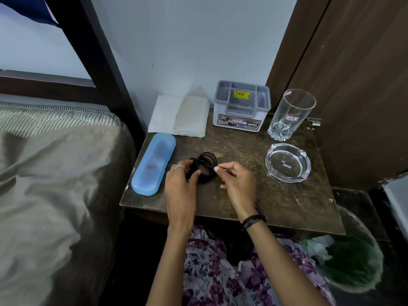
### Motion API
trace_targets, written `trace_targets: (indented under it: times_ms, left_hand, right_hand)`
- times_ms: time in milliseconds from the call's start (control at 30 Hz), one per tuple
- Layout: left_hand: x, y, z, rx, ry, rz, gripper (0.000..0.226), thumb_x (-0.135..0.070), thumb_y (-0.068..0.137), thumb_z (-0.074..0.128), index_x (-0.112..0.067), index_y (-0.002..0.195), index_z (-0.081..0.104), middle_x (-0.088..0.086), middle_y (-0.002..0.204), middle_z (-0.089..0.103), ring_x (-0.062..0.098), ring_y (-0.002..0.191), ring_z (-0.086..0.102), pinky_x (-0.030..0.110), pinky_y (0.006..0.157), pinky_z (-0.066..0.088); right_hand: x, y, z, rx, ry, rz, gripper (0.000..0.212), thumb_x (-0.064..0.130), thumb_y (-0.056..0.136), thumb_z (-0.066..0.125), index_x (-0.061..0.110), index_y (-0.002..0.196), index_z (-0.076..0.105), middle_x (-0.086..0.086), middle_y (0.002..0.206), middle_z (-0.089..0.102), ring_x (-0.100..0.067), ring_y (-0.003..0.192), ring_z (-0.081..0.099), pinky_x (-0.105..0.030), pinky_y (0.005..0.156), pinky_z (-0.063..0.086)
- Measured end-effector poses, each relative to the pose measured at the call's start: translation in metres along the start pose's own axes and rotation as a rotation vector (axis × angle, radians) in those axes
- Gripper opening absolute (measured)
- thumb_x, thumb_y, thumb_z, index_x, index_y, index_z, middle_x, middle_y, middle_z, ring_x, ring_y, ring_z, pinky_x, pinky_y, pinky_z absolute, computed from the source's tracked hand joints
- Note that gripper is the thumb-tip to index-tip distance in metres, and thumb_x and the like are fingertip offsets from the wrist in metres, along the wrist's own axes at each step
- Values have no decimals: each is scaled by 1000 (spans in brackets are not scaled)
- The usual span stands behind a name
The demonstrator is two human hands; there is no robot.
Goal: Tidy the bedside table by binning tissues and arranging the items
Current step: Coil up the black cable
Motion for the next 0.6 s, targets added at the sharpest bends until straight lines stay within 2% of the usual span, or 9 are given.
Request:
trace_targets:
  times_ms: [67,167,267,333,367,433,533,600]
  left_hand:
    - [-2,4,1,-13,55,26,24,-20,90,58,-15,114,59,1,110,62,16,104,58,28,86,47]
    - [-9,10,2,-46,151,80,25,-17,93,53,-7,115,59,7,117,56,21,109,55,28,88,44]
    - [-19,17,1,-54,226,149,23,-12,92,53,-3,112,59,10,124,48,22,113,51,25,85,41]
    - [-25,22,-1,-49,236,187,21,-12,92,53,-5,111,60,8,124,48,19,112,51,20,82,37]
    - [-28,25,-2,-47,227,208,20,-12,92,53,-6,109,61,6,122,51,18,109,51,17,80,34]
    - [-38,38,-8,-60,209,248,18,-11,91,52,-6,106,62,6,115,56,19,105,52,15,77,32]
    - [-52,68,-29,-172,201,302,20,-7,90,52,-4,104,65,9,110,63,23,105,54,16,81,32]
    - [-55,96,-42,-225,179,282,22,-9,91,50,-5,106,66,9,111,65,25,107,55,21,86,37]
  right_hand:
    - [5,8,5,1,-56,-19,9,24,80,70,16,84,72,0,77,71,-15,62,66,-47,62,58]
    - [16,18,14,27,-103,-60,7,25,79,71,19,83,74,2,71,70,-16,62,67,-47,61,57]
    - [25,28,21,79,-216,-138,9,28,79,70,23,85,75,4,84,71,-11,74,64,-32,65,54]
    - [30,33,23,81,-324,-199,11,33,78,70,27,87,74,6,92,66,-6,77,57,-15,58,40]
    - [34,36,22,63,-347,-222,13,35,79,69,27,89,73,7,92,62,-5,76,53,-11,55,34]
    - [49,40,18,8,-324,-273,17,36,81,68,24,92,72,6,89,58,-5,75,50,-16,53,30]
    - [73,51,20,-14,-211,-290,26,38,84,64,15,93,72,0,91,68,-12,84,59,-23,66,37]
    - [84,66,28,13,-156,-226,34,42,86,60,10,82,70,-2,79,66,-14,77,58,-30,67,40]
Point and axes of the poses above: each hand's wrist, its own y-axis towards the middle knuckle, its own z-axis out of the palm, x = y × z, the point moved 8 cm from there along y, towards the middle knuckle
